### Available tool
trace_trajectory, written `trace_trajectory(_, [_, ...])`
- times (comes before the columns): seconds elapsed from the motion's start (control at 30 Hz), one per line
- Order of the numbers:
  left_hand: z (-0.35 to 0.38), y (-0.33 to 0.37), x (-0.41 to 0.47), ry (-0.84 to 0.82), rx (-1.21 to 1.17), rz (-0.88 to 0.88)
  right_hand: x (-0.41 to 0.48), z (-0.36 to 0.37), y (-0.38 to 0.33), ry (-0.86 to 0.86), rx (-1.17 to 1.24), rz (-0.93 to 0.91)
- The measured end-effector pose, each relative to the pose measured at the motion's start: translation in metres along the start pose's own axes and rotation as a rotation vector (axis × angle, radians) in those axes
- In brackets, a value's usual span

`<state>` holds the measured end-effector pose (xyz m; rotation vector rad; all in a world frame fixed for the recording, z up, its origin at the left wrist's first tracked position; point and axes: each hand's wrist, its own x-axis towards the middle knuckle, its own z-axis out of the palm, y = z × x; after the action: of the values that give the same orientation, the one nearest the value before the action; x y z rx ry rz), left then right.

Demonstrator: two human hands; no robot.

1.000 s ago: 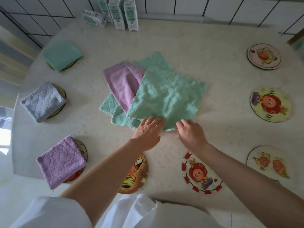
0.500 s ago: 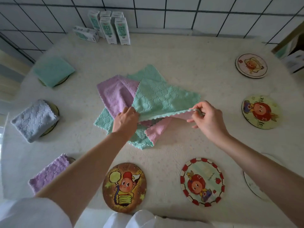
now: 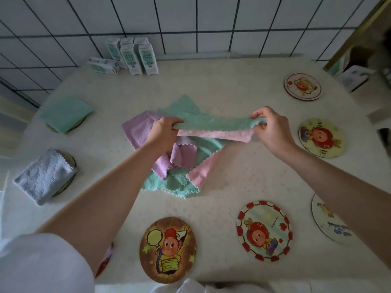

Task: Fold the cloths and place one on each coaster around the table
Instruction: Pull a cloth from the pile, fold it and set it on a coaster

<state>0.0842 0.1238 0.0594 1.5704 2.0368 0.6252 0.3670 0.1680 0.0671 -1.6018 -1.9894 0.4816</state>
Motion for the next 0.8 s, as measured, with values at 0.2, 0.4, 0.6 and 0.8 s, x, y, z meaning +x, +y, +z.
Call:
trace_trajectory(0.2, [-0.009,0.028,-0.013,0.141,-0.01,0.19,-0.01,-0.04,-0.002,0.148,-0.01,-0.096])
trace_trajectory(0.4, [0.018,0.045,-0.065,0.224,-0.022,0.277,-0.055,-0.073,0.024,0.164,-0.014,-0.139])
trace_trajectory(0.6, [0.081,0.03,-0.145,0.136,0.033,0.39,-0.135,-0.089,0.079,0.051,-0.002,-0.19])
trace_trajectory(0.8, [0.139,0.018,-0.237,-0.056,0.059,0.308,-0.221,-0.097,0.138,-0.14,-0.025,-0.126])
